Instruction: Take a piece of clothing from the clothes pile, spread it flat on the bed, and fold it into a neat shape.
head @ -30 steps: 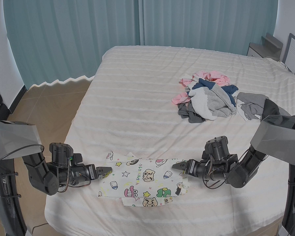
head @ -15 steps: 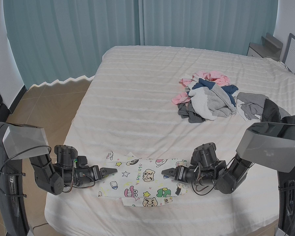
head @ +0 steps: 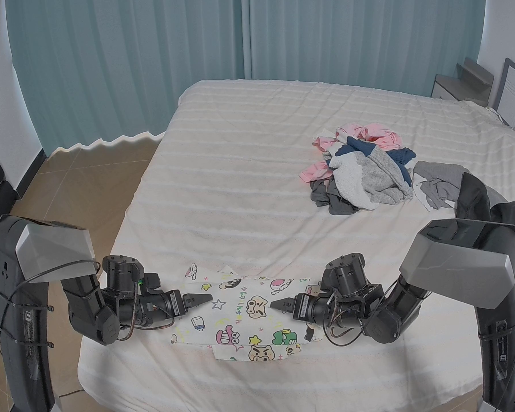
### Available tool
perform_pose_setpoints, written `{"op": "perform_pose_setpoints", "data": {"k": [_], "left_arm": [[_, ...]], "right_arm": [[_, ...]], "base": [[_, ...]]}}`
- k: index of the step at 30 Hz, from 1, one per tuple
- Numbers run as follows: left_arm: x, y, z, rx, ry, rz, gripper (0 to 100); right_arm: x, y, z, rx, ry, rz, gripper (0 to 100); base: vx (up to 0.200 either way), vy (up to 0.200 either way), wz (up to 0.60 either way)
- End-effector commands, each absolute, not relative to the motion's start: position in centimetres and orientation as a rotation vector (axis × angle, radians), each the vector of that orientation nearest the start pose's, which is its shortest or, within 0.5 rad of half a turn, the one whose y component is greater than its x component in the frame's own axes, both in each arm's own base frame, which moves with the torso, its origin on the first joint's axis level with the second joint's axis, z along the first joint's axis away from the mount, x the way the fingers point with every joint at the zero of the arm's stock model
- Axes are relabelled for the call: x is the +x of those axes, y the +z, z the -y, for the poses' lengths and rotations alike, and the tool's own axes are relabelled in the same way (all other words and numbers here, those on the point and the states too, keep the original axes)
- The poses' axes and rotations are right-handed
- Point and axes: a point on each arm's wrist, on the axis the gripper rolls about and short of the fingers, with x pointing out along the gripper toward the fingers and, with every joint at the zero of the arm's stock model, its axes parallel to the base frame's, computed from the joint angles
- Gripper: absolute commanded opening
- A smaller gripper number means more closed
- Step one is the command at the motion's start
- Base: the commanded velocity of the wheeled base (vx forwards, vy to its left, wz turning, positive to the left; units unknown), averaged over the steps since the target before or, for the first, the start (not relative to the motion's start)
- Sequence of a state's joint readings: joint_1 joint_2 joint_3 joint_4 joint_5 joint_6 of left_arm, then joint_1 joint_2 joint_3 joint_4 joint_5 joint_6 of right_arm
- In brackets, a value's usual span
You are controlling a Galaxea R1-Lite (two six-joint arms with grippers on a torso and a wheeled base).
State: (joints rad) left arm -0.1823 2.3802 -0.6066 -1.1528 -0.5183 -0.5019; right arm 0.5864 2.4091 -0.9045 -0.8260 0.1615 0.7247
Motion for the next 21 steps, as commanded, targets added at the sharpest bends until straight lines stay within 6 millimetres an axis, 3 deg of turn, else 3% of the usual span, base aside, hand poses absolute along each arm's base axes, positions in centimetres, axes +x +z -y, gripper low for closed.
{"op": "perform_pose_setpoints", "data": {"k": [1,7,8,10,11,21], "left_arm": [[32.78,-4.16,7.44,-0.569,-0.511,-0.799,100],[32.78,-4.17,7.44,-0.569,-0.509,-0.799,100],[32.78,-4.17,7.44,-0.57,-0.508,-0.799,100],[32.76,-4.17,7.54,-0.57,-0.511,-0.8,100],[32.77,-4.11,7.54,-0.57,-0.511,-0.799,0],[32.58,-3.94,7.42,-0.57,-0.49,-0.797,0]], "right_arm": [[32.18,-3.54,-22.37,0.511,0.448,-0.904,100],[32.1,-3.55,-22.91,0.506,0.461,-0.904,100],[32.09,-3.52,-22.9,0.506,0.46,-0.906,0],[32.14,-3.48,-22.94,0.508,0.462,-0.906,0],[32.18,-3.49,-22.96,0.51,0.461,-0.903,0],[32.28,-2.7,-23.12,0.565,0.458,-0.894,0]], "base": [[0.0,0.0,0.0],[0.0,0.0,0.0],[0.0,0.0,0.0],[0.0,0.0,0.0],[0.0,0.0,0.0],[0.0,0.0,0.0]]}}
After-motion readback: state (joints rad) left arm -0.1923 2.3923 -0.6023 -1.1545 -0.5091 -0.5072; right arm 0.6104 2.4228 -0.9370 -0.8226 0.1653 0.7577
